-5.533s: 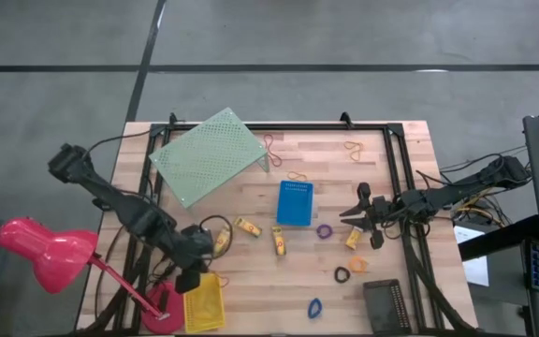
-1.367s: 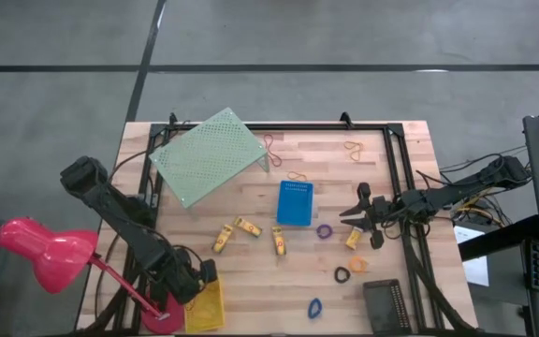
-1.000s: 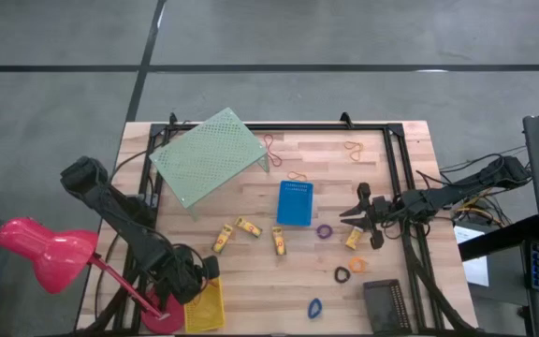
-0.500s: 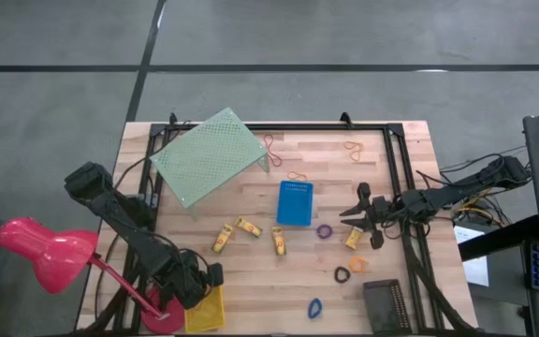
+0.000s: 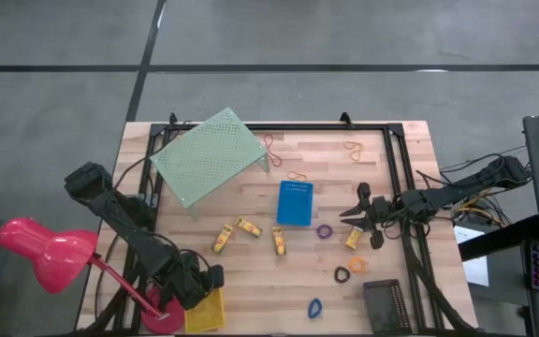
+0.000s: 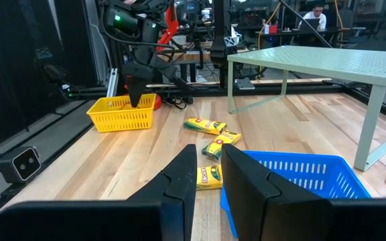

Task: Pick & Place Office Desk Supplies
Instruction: Put the red rubber band into the yellow basket, then put the bottom red rubber band into the yellow basket

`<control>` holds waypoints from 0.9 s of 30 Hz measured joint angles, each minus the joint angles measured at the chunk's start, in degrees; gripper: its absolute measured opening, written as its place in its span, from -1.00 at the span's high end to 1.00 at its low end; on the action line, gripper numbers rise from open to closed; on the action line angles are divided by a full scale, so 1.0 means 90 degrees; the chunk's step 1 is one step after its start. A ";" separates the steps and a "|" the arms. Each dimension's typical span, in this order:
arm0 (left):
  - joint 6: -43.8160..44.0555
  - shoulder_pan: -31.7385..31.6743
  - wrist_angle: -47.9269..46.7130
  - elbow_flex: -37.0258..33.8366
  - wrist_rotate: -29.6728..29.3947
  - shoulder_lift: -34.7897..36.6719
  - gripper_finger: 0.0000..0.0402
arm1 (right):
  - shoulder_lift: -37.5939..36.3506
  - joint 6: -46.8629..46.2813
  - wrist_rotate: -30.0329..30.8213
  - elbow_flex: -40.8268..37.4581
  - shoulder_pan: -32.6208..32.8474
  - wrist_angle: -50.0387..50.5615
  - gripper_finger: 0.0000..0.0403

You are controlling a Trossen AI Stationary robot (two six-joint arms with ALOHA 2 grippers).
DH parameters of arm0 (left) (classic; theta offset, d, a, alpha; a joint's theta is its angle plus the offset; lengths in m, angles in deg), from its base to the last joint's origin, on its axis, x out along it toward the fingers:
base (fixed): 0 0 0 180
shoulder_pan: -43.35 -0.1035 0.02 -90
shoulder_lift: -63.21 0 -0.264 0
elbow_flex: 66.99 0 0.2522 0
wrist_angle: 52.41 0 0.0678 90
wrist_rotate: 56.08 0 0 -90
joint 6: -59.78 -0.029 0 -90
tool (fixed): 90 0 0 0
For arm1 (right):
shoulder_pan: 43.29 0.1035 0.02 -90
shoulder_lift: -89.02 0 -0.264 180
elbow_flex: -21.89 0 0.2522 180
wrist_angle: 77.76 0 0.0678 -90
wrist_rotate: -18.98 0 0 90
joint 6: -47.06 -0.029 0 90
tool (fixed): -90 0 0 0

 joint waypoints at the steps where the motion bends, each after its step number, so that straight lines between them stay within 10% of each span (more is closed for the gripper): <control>1: -0.0065 0.0000 0.0000 0.0005 0.0002 0.0000 0.37 | 0.0000 0.0000 0.0000 0.0001 -0.0001 0.0000 0.66; 13: -0.0873 0.0000 -0.0065 0.0046 0.0796 0.0002 0.37 | 0.0002 0.0000 0.0000 0.0000 -0.0002 0.0000 0.58; 27: -0.1726 -0.0187 0.0509 0.0046 0.0143 0.0210 0.37 | 0.0002 0.0000 -0.0001 0.0000 0.0000 0.0000 0.63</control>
